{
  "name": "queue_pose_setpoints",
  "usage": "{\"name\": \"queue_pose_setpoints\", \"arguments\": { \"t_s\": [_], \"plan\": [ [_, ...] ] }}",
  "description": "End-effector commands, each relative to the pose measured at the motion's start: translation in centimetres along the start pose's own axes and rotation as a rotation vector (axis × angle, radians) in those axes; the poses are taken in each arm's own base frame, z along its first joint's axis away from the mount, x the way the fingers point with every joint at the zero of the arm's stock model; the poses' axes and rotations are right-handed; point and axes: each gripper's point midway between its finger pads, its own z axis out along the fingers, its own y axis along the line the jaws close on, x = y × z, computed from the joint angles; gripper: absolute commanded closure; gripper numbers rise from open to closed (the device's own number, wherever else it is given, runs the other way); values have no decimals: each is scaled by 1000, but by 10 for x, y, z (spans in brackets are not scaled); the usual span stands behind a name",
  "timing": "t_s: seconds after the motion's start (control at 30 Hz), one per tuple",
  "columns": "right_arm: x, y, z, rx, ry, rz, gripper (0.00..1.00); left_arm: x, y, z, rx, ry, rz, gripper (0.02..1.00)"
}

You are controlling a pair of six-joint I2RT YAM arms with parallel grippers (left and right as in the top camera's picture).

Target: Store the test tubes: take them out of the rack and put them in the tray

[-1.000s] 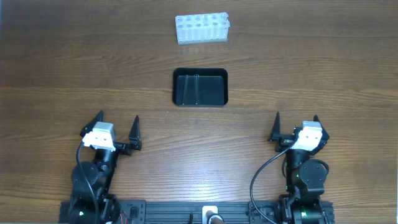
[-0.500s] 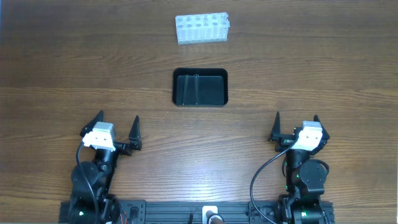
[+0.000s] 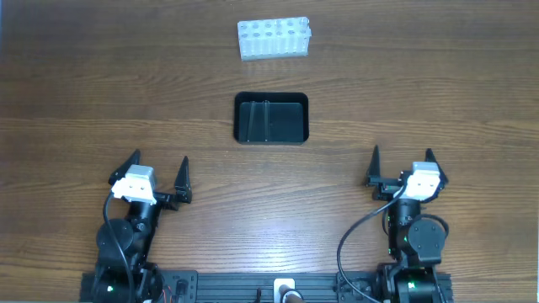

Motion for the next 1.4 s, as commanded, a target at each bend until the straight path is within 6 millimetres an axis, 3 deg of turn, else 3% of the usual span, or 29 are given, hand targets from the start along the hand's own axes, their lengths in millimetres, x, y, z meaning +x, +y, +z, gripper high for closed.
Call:
{"name": "queue_pose_setpoints", "arguments": {
  "t_s": [0.03,0.17,0.33,0.6,0.83,1.03,1.4],
  "plan": [
    [-26,13,16,-70,11,12,9,1,-1,0,11,-4,11,18],
    [-36,28,49,-134,104,8,9,1,-1,0,11,-4,11,18],
    [-39,64,100,-224,226,-6,7,1,-1,0,11,-4,11,18],
    [-20,177,162,-431,437,-33,7,1,-1,0,11,-4,11,20],
    [2,235,202,-472,578,1,9,1,-1,0,11,-4,11,18],
    [23,264,248,-458,635,20,9,1,-1,0,11,-4,11,18],
    [47,280,314,-334,599,4,7,1,-1,0,11,-4,11,20]
  ]
}}
